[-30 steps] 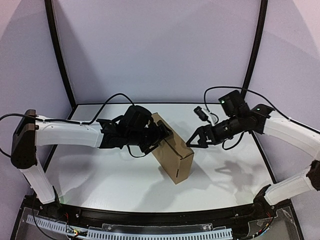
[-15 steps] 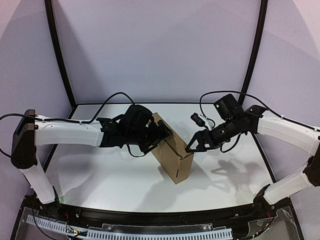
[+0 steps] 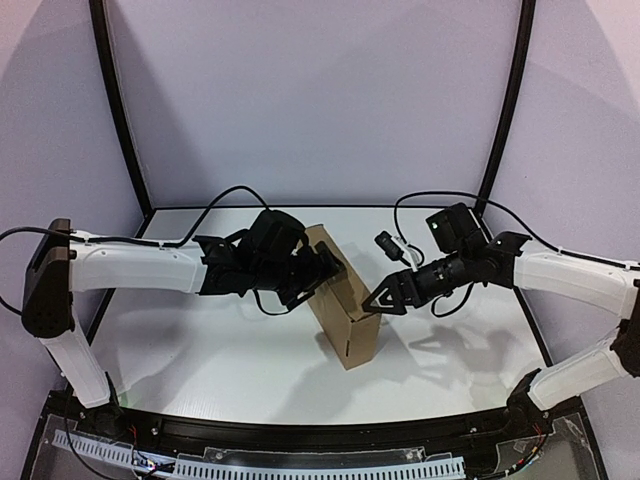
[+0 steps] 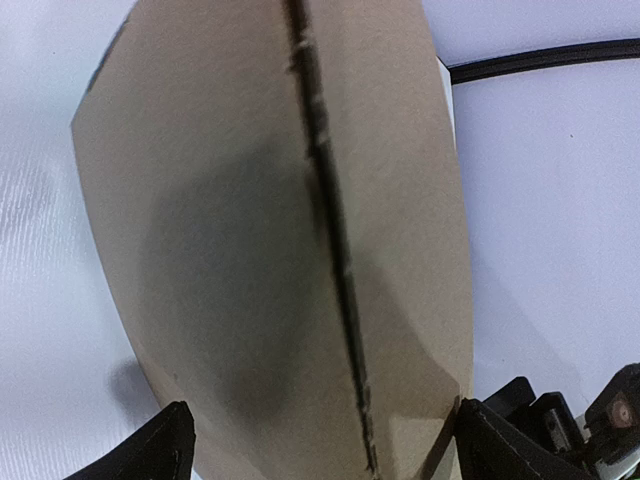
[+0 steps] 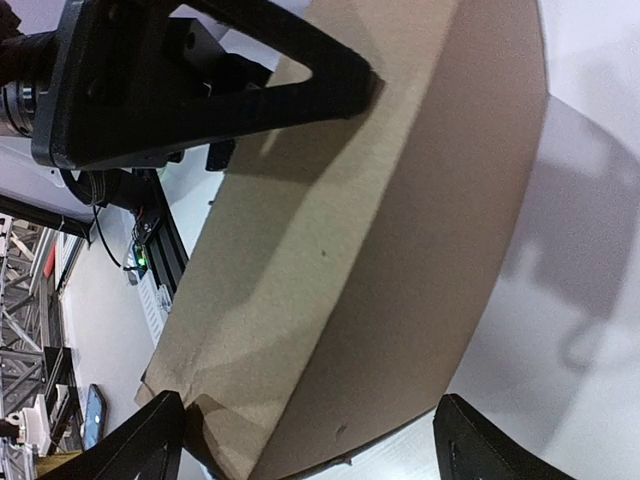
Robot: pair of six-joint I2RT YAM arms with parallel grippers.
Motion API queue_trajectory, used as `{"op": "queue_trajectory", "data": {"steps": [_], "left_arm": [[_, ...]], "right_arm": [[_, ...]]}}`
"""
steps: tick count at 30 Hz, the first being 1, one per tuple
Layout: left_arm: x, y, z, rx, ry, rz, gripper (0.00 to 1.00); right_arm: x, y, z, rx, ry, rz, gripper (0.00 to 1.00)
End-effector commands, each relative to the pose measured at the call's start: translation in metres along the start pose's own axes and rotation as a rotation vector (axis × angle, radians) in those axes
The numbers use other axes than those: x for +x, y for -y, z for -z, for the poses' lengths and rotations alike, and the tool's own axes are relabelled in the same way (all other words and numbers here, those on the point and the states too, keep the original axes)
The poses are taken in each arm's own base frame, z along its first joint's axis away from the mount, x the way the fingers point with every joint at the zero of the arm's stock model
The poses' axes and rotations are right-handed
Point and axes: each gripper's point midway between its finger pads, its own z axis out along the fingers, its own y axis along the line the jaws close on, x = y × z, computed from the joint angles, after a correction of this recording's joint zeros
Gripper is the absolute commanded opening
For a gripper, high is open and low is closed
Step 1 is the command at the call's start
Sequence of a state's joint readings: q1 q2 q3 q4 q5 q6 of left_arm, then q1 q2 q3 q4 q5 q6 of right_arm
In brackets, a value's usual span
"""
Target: Fold the paper box
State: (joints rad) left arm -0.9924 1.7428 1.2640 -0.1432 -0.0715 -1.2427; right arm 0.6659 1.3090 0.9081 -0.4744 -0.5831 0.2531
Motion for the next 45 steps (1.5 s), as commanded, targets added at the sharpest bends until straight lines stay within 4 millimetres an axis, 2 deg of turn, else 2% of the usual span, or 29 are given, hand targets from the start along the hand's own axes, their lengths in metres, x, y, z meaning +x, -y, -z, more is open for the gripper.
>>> {"op": "queue_trajectory", "data": {"steps": [1, 9, 12, 15, 20, 23, 26, 30, 32, 34, 35, 36, 37, 38, 40, 41, 42, 45], "left_arm": [[0.014, -0.037, -0.006, -0.139, -0.043, -0.001, 0.92], [0.011, -0.039, 0.004, -0.159, -0.034, -0.003, 0.92], [0.009, -0.04, 0.011, -0.173, -0.024, -0.011, 0.92], [0.004, -0.041, 0.019, -0.198, -0.005, -0.023, 0.92], [0.003, -0.049, 0.027, -0.243, -0.002, -0.018, 0.89], [0.005, -0.051, 0.026, -0.249, -0.01, -0.014, 0.88], [0.006, -0.052, 0.025, -0.251, -0.014, -0.013, 0.88], [0.006, -0.052, 0.024, -0.258, -0.015, -0.021, 0.87], [0.004, -0.059, 0.027, -0.295, -0.005, -0.027, 0.87], [-0.003, -0.078, 0.037, -0.378, 0.039, -0.012, 0.87], [-0.004, -0.085, 0.041, -0.405, 0.05, 0.001, 0.87], [-0.002, -0.109, 0.049, -0.466, 0.061, 0.022, 0.87], [-0.005, -0.106, 0.053, -0.456, 0.076, 0.04, 0.87], [0.0, -0.132, 0.061, -0.504, 0.087, 0.062, 0.87], [-0.001, -0.137, 0.071, -0.494, 0.108, 0.087, 0.87], [0.001, -0.152, 0.077, -0.517, 0.125, 0.11, 0.87], [0.0, -0.151, 0.082, -0.505, 0.132, 0.119, 0.87], [0.002, -0.163, 0.094, -0.537, 0.137, 0.143, 0.88]], "right_arm": [[0.108, 0.084, -0.021, 0.374, -0.3, -0.104, 0.86], [0.114, 0.101, -0.015, 0.581, -0.347, -0.098, 0.8], [0.113, 0.099, -0.016, 0.648, -0.359, -0.05, 0.79], [0.104, 0.087, -0.031, 0.668, -0.332, 0.038, 0.78], [0.102, 0.09, -0.04, 0.741, -0.308, 0.071, 0.74], [0.106, 0.093, -0.037, 0.768, -0.291, 0.058, 0.73], [0.102, 0.088, -0.034, 0.743, -0.264, 0.065, 0.73], [0.072, 0.065, -0.022, 0.68, -0.185, 0.145, 0.78], [0.047, 0.046, -0.013, 0.627, -0.116, 0.17, 0.83], [0.013, 0.011, -0.003, 0.506, -0.023, 0.206, 0.91], [0.002, -0.003, 0.003, 0.458, 0.012, 0.228, 0.93], [-0.021, -0.034, 0.014, 0.356, 0.084, 0.273, 0.98], [-0.026, -0.042, 0.019, 0.331, 0.107, 0.283, 0.98], [-0.043, -0.066, 0.032, 0.257, 0.186, 0.321, 0.98], [-0.057, -0.083, 0.047, 0.209, 0.274, 0.345, 0.98], [-0.063, -0.087, 0.058, 0.206, 0.338, 0.357, 0.98], [-0.067, -0.087, 0.064, 0.213, 0.369, 0.356, 0.98], [-0.071, -0.069, 0.075, 0.27, 0.398, 0.294, 0.98]]}}
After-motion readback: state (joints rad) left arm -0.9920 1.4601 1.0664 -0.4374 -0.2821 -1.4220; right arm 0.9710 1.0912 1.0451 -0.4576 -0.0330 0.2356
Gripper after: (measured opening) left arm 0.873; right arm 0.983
